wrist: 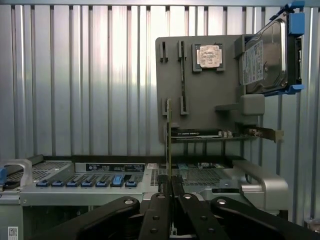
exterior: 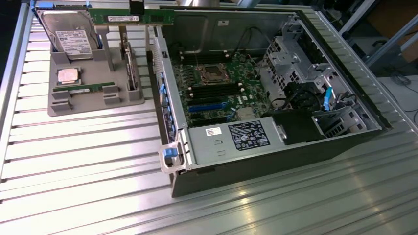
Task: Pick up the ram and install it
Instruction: 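Pick up the ram and move it above insertion slot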
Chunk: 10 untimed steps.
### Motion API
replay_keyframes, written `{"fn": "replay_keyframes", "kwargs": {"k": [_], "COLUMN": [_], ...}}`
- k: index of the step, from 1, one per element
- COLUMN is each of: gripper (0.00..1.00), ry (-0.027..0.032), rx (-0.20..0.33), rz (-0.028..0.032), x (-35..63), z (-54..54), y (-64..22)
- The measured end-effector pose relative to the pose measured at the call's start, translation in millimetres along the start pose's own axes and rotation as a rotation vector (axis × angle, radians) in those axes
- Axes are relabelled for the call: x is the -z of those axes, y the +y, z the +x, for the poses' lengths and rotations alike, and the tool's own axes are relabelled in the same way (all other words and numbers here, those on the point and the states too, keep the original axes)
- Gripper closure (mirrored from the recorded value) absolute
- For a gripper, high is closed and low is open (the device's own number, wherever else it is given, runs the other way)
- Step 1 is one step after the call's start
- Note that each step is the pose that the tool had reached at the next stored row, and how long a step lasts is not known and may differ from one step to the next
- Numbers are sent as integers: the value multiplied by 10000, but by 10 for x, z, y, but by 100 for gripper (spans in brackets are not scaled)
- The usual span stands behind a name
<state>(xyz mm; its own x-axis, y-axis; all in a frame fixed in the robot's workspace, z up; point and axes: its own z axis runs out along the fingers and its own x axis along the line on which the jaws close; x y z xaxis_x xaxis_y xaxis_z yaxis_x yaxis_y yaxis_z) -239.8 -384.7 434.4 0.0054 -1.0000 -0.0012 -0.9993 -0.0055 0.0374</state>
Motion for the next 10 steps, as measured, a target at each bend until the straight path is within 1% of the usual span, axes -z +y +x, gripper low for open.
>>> {"fn": "replay_keyframes", "kwargs": {"k": [4, 10], "gripper": [88, 88], "ry": [0, -1], "rx": [0, 0], "rz": [0, 0], "x": [3, 5], "z": [1, 1], "y": [-70, -146]}}
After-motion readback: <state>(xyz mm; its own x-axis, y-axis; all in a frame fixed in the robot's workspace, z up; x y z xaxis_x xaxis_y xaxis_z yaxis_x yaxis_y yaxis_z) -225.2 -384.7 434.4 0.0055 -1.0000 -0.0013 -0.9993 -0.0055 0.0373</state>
